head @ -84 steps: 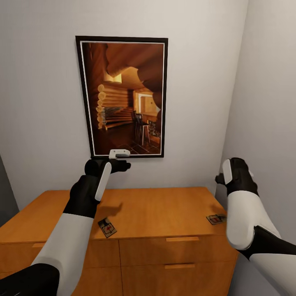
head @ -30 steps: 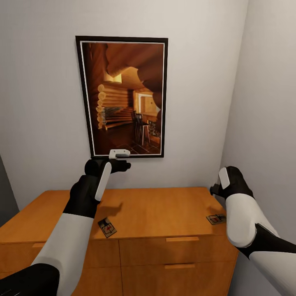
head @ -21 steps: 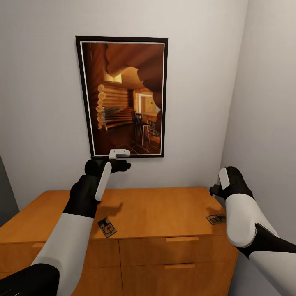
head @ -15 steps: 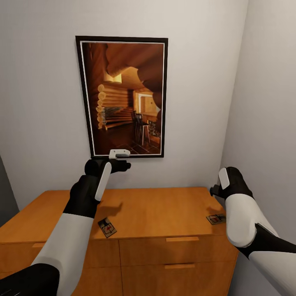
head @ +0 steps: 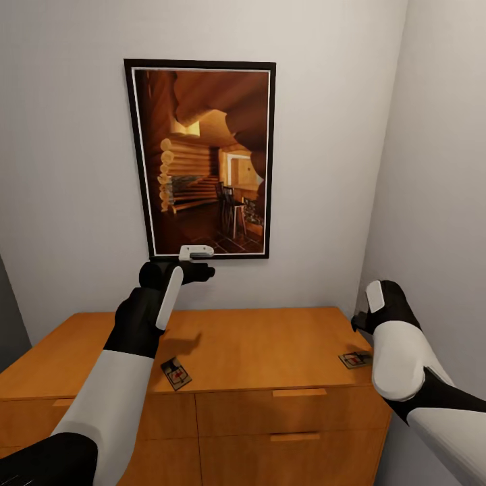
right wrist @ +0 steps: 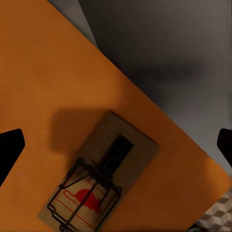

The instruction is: Take the four mousetraps from the cabinet in the bathroom and place them on the bathroom floor. Make sure all four end up on the same floor surface, and ensure that at least two of them are either under or directly next to the same bathroom sink.

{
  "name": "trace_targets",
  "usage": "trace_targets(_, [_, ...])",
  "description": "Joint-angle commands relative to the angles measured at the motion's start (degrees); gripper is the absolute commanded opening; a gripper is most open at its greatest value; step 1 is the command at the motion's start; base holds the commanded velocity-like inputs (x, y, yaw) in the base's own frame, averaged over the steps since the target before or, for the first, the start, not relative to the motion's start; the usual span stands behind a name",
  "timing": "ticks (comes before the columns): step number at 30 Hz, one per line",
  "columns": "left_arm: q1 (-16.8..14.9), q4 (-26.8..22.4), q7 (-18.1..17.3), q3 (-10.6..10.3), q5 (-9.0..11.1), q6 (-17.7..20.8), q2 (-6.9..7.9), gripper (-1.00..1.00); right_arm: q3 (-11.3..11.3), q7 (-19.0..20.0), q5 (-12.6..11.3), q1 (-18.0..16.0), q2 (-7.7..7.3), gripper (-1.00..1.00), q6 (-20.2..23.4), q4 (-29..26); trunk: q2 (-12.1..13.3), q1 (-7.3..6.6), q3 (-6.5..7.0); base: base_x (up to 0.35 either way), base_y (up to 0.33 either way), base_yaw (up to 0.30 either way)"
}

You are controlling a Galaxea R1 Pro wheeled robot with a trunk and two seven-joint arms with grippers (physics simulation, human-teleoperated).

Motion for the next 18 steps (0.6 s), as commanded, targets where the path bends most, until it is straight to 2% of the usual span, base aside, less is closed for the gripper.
trace_targets(1, [-0.1,0.0,0.6,0.0,0.6,0.2,0.01,1.00,-0.6,0.0,0.5,-0.1,0.10,1.00,0.3,-0.1,0.0,0.00,-0.08,0.000,0.000,0.000])
trace_targets(18, [-0.1,0.0,0.6,-0.1,0.5,0.2,0.00,1.00,-1.3,-1.0,0.4,-0.1,0.53,1.00,0.3,1.4,0.0,0.00,-0.08,0.000,0.000,0.000])
